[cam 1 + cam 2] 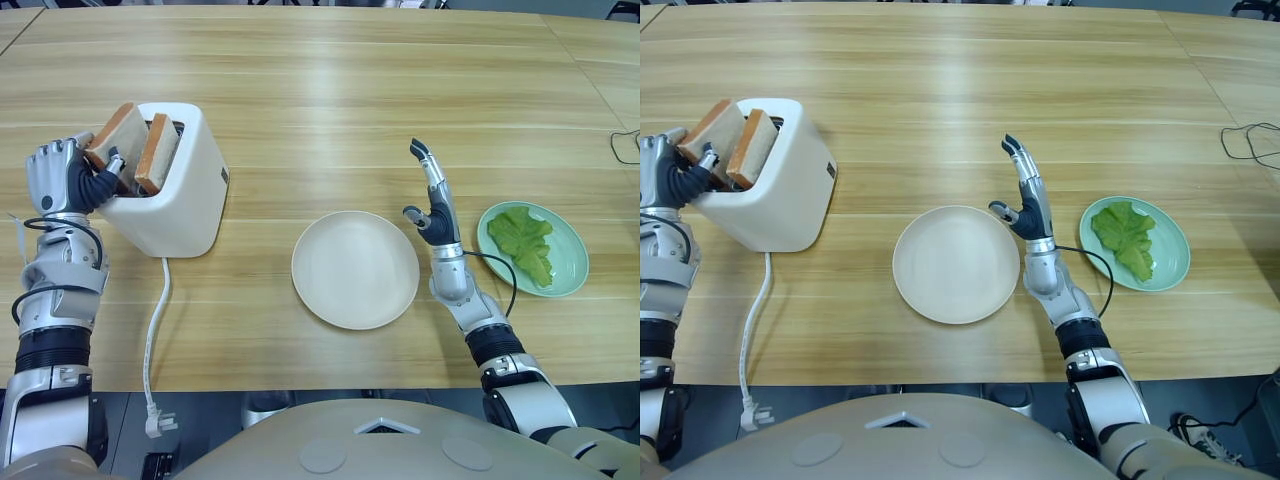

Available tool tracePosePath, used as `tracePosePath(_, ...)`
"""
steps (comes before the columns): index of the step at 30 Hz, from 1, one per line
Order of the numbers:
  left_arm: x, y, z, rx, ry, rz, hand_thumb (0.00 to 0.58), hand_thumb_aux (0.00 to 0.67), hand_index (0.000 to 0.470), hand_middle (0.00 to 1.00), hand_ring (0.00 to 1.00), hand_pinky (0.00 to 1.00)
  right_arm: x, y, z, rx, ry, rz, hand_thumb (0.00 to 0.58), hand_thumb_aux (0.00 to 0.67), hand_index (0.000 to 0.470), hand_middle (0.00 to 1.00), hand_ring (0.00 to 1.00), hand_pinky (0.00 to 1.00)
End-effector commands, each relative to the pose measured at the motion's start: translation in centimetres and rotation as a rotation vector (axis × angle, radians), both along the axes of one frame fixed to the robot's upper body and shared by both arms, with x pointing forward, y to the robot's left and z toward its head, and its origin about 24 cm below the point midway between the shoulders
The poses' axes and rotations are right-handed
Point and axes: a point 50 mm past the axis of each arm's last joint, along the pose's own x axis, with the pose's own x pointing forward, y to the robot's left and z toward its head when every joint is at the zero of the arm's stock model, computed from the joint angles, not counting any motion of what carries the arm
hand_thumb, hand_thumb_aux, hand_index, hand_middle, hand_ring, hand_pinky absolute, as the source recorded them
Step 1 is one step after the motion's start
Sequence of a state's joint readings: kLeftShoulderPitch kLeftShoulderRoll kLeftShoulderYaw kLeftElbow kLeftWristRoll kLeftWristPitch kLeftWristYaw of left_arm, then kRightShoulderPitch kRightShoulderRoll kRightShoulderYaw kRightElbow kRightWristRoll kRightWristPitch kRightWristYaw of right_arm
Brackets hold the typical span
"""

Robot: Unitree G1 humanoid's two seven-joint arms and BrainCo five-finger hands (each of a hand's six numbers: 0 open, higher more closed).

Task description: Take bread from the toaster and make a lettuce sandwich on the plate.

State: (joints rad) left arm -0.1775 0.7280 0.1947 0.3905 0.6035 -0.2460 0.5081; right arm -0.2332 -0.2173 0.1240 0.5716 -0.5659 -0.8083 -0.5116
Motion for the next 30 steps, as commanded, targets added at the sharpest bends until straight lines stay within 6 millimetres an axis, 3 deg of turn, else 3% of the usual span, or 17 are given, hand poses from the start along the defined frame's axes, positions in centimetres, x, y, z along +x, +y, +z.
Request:
tracePosePath(1, 0.0, 0.1, 3.0, -0.134, -0.271, -0.041, 0.58, 0.67, 0.46, 1.0, 1.0, 1.0, 0.1, -0.1, -0.3, -0.016, 0.011, -0.012, 0.0, 0.0, 0.0, 0.0, 0.0, 0.0)
tracePosePath(6, 0.2, -2.2, 5.0, -0.282, -0.464, -0.226, 0.58, 0.67, 0.46, 1.0, 1.0, 1.0, 0.3, -0.4, -0.1, -0.01, 0.001, -0.034, 0.0, 0.0, 0.0, 0.0, 0.0, 0.0)
tracePosePath(9, -0.7, -4.0, 7.0, -0.39, -0.62, -0.372, 0.58, 0.67, 0.46, 1.0, 1.0, 1.0, 0.6, -0.9, 0.3, -0.004, -0.02, -0.064, 0.0, 0.0, 0.0, 0.0, 0.0, 0.0)
tracePosePath(11, -1.4, -6.3, 8.4, -0.429, -0.666, -0.524, 0.58, 0.67, 0.46, 1.0, 1.0, 1.0, 0.7, -1.6, 0.7, -0.003, -0.037, -0.092, 0.0, 0.0, 0.0, 0.0, 0.0, 0.0)
tracePosePath(13, -1.6, -9.6, 8.4, -0.458, -0.596, -0.726, 0.58, 0.67, 0.46, 1.0, 1.0, 1.0, 0.9, -2.6, 1.2, -0.002, -0.054, -0.13, 0.0, 0.0, 0.0, 0.0, 0.0, 0.0)
tracePosePath(17, -1.5, -15.3, 5.1, -0.56, -0.29, -1.004, 0.58, 0.67, 0.46, 1.0, 1.0, 1.0, 1.0, -4.8, 2.2, -0.008, -0.094, -0.209, 0.0, 0.0, 0.0, 0.0, 0.0, 0.0)
tracePosePath(23, -1.6, -21.0, -2.4, -0.684, 0.178, -1.17, 0.58, 0.67, 0.46, 1.0, 1.0, 1.0, 0.4, -9.8, 3.6, -0.097, -0.136, -0.378, 0.0, 0.0, 0.0, 0.0, 0.0, 0.0)
tracePosePath(27, -2.2, -23.1, -6.5, -0.706, 0.401, -1.203, 0.58, 0.67, 0.46, 1.0, 1.0, 1.0, -0.6, -14.3, 4.8, -0.181, -0.131, -0.531, 0.0, 0.0, 0.0, 0.0, 0.0, 0.0)
tracePosePath(30, -2.1, -23.1, -8.6, -0.65, 0.509, -1.183, 0.58, 0.67, 0.46, 1.0, 1.0, 1.0, -1.5, -16.8, 5.3, -0.254, -0.112, -0.611, 0.0, 0.0, 0.0, 0.0, 0.0, 0.0)
